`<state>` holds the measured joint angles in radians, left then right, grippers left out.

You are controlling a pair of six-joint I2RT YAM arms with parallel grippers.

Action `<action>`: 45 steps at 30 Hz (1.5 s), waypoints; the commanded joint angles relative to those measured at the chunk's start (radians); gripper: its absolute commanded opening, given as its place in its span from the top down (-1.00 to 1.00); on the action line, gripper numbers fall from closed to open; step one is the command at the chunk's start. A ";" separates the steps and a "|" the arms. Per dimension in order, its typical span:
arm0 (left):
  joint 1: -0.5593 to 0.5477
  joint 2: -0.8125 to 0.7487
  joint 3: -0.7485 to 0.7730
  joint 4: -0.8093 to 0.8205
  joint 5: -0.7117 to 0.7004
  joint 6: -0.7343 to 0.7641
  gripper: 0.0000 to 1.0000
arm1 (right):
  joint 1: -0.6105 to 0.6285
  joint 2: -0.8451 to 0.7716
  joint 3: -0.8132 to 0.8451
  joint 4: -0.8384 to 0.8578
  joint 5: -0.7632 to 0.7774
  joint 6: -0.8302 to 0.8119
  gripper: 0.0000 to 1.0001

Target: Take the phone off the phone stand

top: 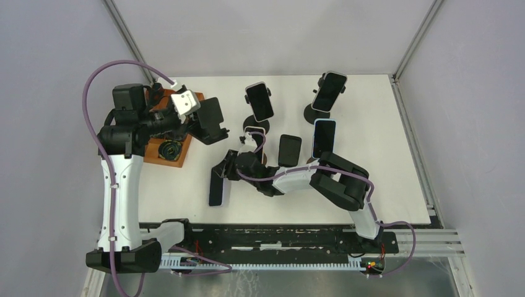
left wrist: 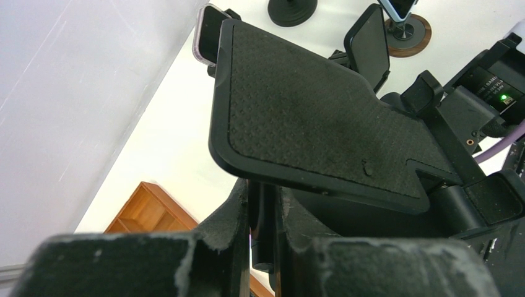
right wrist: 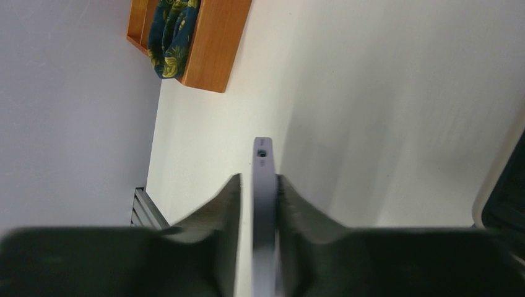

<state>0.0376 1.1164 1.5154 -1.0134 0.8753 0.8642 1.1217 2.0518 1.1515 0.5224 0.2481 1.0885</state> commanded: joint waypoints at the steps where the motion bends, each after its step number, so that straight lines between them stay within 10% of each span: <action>1: 0.002 -0.016 -0.003 -0.027 0.066 0.076 0.96 | -0.005 -0.049 -0.034 0.079 0.005 -0.045 -0.22; 11: 0.002 -0.015 0.006 -0.185 0.088 0.256 0.96 | -0.013 -0.151 -0.058 0.077 -0.022 -0.231 -0.96; 21: 0.003 -0.019 0.005 -0.258 0.096 0.334 0.96 | -0.044 -0.226 -0.038 0.034 -0.123 -0.369 -0.96; 30: 0.002 -0.015 0.000 -0.348 0.109 0.476 0.96 | -0.195 -0.535 -0.345 0.366 -0.578 -0.378 -0.94; 45: -0.013 -0.055 -0.055 -0.452 0.167 0.658 0.96 | -0.236 -0.464 -0.211 0.893 -0.961 0.009 -0.69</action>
<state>0.0326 1.0939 1.4647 -1.4494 0.9791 1.4570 0.8715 1.5211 0.8455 1.1988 -0.6159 0.9470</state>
